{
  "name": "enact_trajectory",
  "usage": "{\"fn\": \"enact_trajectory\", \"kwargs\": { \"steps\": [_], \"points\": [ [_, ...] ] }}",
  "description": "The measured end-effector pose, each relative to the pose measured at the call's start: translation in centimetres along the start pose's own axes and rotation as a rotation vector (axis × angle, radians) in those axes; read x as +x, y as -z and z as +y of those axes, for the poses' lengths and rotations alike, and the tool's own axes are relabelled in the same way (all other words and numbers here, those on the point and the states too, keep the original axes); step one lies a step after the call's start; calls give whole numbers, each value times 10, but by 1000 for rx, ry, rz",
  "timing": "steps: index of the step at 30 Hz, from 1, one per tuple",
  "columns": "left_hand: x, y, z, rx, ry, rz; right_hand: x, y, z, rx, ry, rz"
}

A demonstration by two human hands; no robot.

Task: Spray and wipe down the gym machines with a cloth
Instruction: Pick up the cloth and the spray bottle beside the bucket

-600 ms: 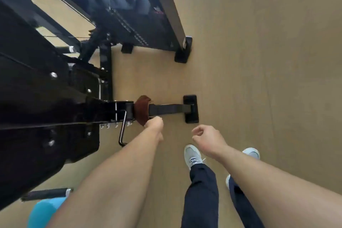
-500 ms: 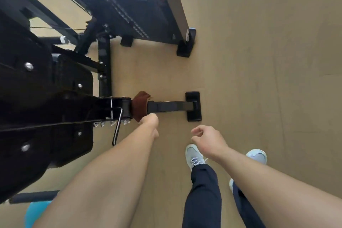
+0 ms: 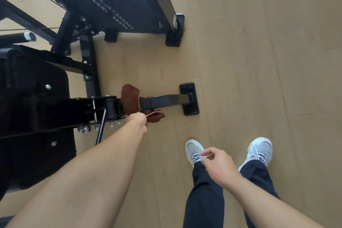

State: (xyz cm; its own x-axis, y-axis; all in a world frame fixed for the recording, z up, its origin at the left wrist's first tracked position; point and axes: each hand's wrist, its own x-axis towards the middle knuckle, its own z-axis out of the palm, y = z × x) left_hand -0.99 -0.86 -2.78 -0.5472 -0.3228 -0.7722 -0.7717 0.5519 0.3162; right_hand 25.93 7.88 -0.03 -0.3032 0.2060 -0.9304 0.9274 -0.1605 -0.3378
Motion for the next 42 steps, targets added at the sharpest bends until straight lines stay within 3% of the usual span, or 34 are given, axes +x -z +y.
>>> {"fn": "enact_trajectory", "kwargs": {
  "steps": [3, 7, 11, 14, 19, 22, 25, 30, 35, 38, 42],
  "points": [
    [-50, -26, -12, -79, 8, -117, -28, 19, 10, 107, -17, 100],
    [-159, -46, -43, -90, 126, -444, -81, 56, 8, 292, -9, 361],
    [-248, -36, -77, 107, 225, -754, -157, 98, 13, 498, 61, 311],
    [-328, -18, -92, 209, 257, -952, -227, 115, 33, 511, 85, 241],
    [-417, 18, -113, 292, 316, -1068, -310, 113, 81, 406, 162, 351],
    [-447, 48, -122, 388, 277, -1030, -352, 104, 98, 279, 284, 435],
    [-456, 76, -136, 423, 130, -880, -376, 96, 105, 181, 428, 431],
    [-467, 129, -180, 29, 22, -830, -414, 76, 114, -57, 597, 203],
    [-478, 190, -226, -320, -128, -660, -442, 53, 121, -130, 470, -63],
    [-488, 223, -241, -349, -248, -594, -458, 33, 99, -9, 433, -82],
    [-499, 259, -257, -354, -395, -389, -480, -14, 58, 60, 452, -249]
  ]
}}
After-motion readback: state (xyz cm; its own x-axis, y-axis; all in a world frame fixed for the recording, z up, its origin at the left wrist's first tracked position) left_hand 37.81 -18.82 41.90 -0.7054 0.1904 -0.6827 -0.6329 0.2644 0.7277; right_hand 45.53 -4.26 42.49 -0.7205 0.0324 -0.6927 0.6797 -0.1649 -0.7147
